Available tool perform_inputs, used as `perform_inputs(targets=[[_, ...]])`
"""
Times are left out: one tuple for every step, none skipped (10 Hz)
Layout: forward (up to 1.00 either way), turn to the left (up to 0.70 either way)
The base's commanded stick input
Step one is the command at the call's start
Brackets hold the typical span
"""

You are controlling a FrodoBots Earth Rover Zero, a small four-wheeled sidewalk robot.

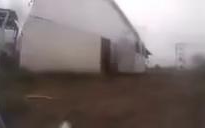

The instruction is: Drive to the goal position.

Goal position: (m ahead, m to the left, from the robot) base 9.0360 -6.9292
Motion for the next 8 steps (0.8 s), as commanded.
perform_inputs(targets=[[0.7,0.0],[0.7,0.0],[0.7,0.0],[0.7,0.0],[0.7,0.0],[0.7,0.0],[0.7,0.0],[0.7,0.0]])
